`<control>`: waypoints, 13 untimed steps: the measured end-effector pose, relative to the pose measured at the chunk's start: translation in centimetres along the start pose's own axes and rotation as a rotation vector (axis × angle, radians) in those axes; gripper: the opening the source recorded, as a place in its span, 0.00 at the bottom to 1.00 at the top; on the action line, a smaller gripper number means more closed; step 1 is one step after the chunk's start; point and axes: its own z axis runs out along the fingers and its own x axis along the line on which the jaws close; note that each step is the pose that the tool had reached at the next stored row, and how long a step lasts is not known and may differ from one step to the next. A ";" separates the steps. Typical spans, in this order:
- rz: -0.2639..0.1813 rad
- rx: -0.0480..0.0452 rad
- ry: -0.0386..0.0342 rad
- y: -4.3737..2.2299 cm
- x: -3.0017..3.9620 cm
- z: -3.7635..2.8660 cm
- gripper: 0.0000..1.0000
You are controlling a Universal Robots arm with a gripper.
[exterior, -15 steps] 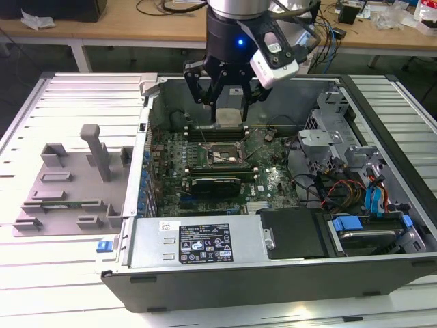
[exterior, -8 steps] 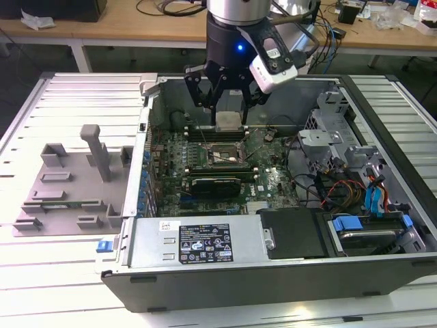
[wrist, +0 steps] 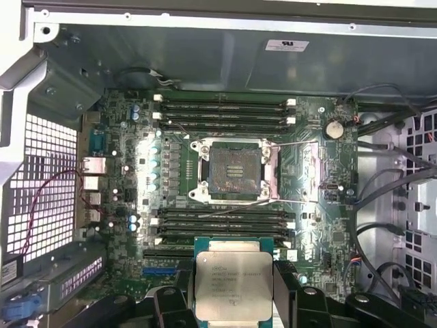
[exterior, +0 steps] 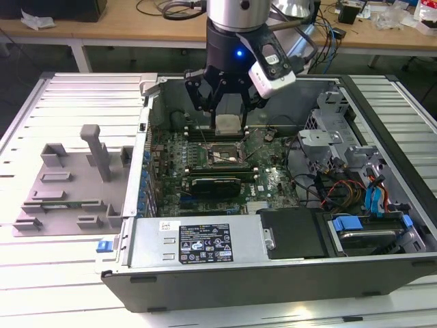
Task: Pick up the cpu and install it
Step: 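Pick up the cpu and move it towards the insertion slot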
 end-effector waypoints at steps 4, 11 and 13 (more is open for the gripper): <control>0.000 -0.0009 -0.0001 -0.01 0.00 0.19 0.55; 0.000 -0.0033 0.0000 0.33 0.03 1.88 0.55; 0.000 -0.0033 -0.0001 0.56 0.02 2.25 0.55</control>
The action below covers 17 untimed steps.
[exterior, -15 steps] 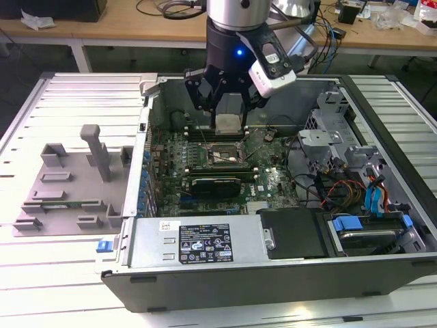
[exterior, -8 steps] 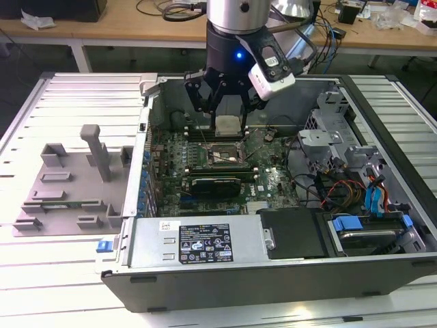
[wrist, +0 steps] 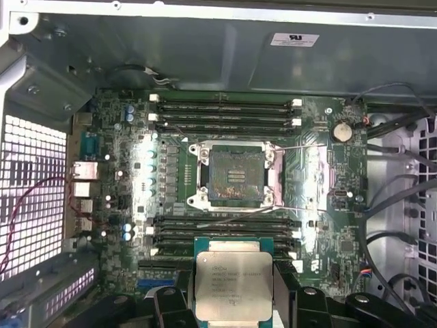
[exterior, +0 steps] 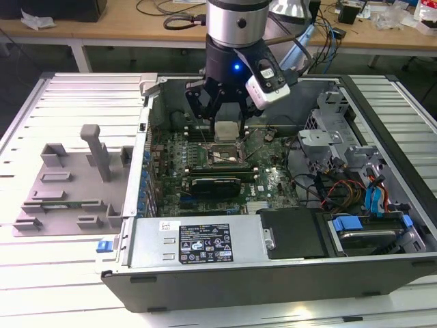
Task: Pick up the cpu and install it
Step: 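Pick up the cpu and move it towards the insertion slot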
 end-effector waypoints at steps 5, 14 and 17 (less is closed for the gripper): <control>0.000 0.0000 0.0002 0.82 -0.23 0.94 0.55; 0.002 0.0000 0.0009 2.53 -1.18 2.57 0.55; 0.003 0.0001 0.0018 2.73 -1.54 3.16 0.55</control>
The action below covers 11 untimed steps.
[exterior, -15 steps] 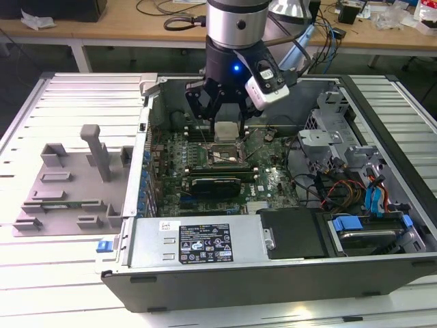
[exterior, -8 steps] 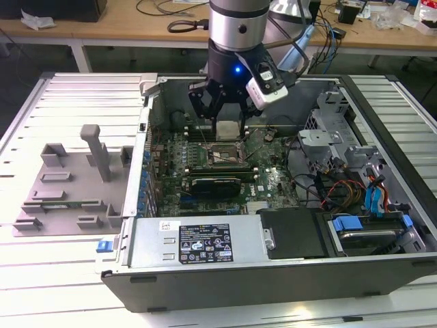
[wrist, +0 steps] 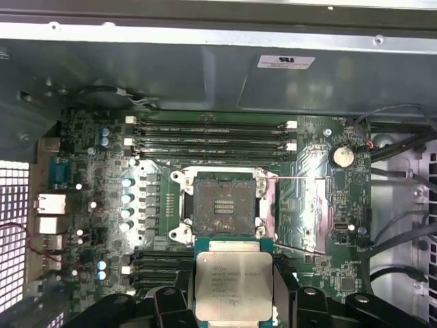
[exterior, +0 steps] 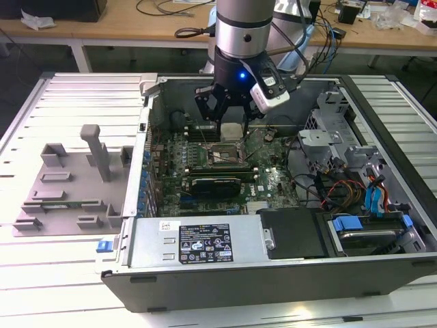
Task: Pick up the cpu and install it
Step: 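Pick up the cpu and move it towards the insertion slot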
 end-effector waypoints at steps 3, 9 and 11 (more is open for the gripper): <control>0.000 -0.0001 0.0000 0.49 -0.08 0.39 0.55; 0.000 0.0000 0.0001 1.46 -0.16 0.91 0.55; 0.000 0.0000 0.0001 1.46 -0.16 0.91 0.55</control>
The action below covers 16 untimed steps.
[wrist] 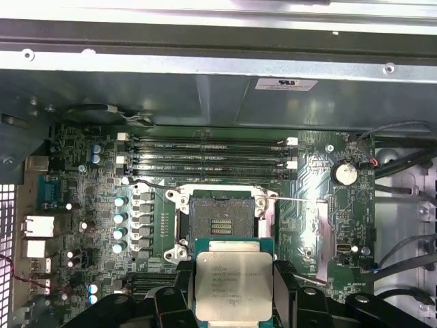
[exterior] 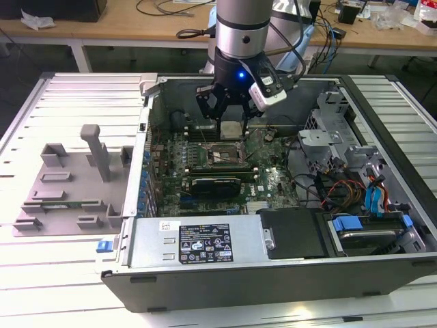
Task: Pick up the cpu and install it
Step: 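Pick up the cpu and move it towards the insertion slot, then place the cpu into insertion slot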
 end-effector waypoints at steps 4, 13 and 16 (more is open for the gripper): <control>0.000 0.0000 0.0000 0.00 -0.01 0.01 0.55; 0.004 0.0000 -0.0003 0.00 -0.02 0.03 0.55; 0.092 0.0016 -0.0045 0.00 -0.02 0.03 0.55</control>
